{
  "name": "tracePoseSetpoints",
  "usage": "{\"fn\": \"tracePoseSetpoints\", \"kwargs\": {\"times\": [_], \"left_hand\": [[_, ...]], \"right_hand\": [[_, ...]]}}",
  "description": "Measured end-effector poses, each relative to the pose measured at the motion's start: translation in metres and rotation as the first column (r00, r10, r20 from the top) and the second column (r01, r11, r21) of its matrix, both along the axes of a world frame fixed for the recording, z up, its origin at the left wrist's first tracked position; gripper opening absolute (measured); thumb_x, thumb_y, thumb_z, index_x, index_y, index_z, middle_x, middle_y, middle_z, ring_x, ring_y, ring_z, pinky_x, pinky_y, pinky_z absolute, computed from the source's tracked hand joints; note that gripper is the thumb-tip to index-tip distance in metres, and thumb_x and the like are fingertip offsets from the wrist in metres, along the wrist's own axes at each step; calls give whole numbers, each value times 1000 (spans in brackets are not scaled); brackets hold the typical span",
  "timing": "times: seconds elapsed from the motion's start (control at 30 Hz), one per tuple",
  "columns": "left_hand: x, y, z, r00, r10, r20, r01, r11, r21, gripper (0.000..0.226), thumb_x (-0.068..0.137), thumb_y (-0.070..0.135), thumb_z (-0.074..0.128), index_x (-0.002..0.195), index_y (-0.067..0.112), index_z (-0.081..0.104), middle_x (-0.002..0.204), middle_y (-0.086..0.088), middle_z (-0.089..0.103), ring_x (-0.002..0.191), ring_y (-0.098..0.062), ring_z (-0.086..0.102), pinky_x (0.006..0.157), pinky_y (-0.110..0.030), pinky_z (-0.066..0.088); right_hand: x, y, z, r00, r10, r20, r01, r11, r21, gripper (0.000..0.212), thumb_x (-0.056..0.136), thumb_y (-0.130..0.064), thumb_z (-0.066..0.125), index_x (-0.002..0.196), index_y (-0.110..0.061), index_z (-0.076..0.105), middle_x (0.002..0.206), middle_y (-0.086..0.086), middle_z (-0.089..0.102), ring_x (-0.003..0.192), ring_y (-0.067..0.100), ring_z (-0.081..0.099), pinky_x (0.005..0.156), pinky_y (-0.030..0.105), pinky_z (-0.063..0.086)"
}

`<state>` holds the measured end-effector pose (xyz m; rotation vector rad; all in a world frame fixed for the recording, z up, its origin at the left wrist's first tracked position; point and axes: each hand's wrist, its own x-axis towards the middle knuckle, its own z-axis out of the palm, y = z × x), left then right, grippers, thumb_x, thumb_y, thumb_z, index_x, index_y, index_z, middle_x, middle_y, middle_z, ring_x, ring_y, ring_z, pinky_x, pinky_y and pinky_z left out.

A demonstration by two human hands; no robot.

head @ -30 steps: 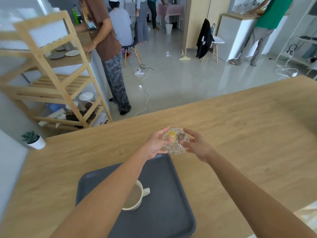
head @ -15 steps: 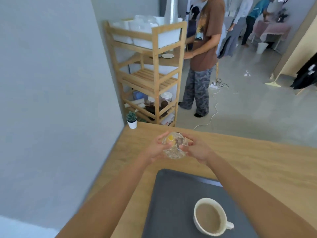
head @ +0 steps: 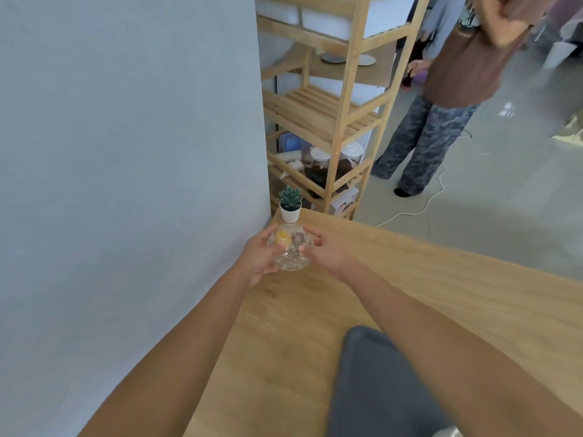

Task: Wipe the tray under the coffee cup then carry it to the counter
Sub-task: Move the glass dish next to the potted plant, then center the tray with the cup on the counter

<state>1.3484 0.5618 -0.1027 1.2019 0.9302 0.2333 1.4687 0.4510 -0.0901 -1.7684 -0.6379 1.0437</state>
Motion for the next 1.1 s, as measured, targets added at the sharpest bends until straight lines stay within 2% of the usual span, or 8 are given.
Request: {"fn": "tracePoseSetpoints", "kwargs": {"times": [0.23, 0.43, 0.57, 0.67, 0.8, 0.93, 1.0, 1.1], "left_hand": [[9, 15, -15, 999, 25, -20, -26, 999, -30, 64, 88, 7, 62, 143, 29, 38, 132, 0, 52, 113, -23, 57, 78, -35, 50], [14, 10, -20, 997, 68, -38, -67, 998, 15, 64, 89, 7, 60, 144, 28, 35, 136, -1, 50, 100, -16, 60, 69, -28, 49], [3, -8, -16, 991, 79, -112, -58, 982, 181, 75, 88, 11, 59, 150, 25, 20, 152, -3, 35, 132, -24, 44, 102, -40, 43], [-10, -34, -5, 978, 136, -160, -75, 938, 340, 68, 87, 18, 61, 147, 20, 28, 146, -4, 43, 133, -27, 42, 106, -40, 38], [-30, -77, 5, 986, 140, -96, -79, 879, 469, 51, 81, 23, 63, 129, 36, 49, 129, 2, 58, 120, -24, 54, 100, -42, 45], [-45, -129, 7, 990, 85, -110, -18, 862, 506, 63, 89, 16, 59, 145, 23, 33, 148, -3, 40, 132, -20, 42, 110, -39, 31], [-52, -161, 8, 991, 34, -128, 38, 854, 519, 62, 90, 15, 57, 146, 19, 31, 139, -4, 46, 121, -16, 50, 108, -37, 31], [-62, -205, -1, 976, -12, -219, 144, 786, 601, 57, 90, 20, 57, 143, 12, 37, 147, -12, 41, 135, -25, 38, 110, -34, 27]], "right_hand": [[5, 24, -13, 998, -5, 70, 8, 999, -40, 54, 84, 6, 57, 133, -13, 51, 106, 0, 60, 111, 23, 58, 100, 48, 48], [3, 20, -6, 989, 60, 137, -48, 995, -84, 58, 84, 7, 57, 137, -14, 47, 118, 2, 58, 112, 16, 52, 96, 33, 46], [10, -3, 15, 951, 222, 214, -176, 961, -213, 72, 83, -3, 62, 147, -16, 31, 145, 14, 44, 134, 30, 41, 105, 40, 41], [22, -40, 45, 923, 254, 288, -171, 944, -283, 78, 88, -10, 60, 151, -21, 16, 157, 9, 23, 141, 28, 30, 107, 40, 37], [40, -114, 78, 947, 117, 299, -49, 973, -226, 69, 91, -13, 58, 149, -26, 23, 148, 12, 36, 131, 28, 44, 88, 31, 41], [55, -208, 84, 922, -39, 385, 106, 983, -153, 58, 90, -14, 58, 143, -27, 37, 130, 10, 53, 105, 25, 58, 87, 37, 46], [54, -256, 77, 904, -140, 403, 196, 975, -101, 52, 89, -9, 58, 137, -24, 46, 121, 9, 57, 85, 17, 57, 74, 32, 47], [43, -326, 58, 868, -263, 422, 311, 949, -48, 44, 88, -2, 56, 128, -21, 54, 110, 8, 57, 72, 12, 53, 57, 25, 42]]}}
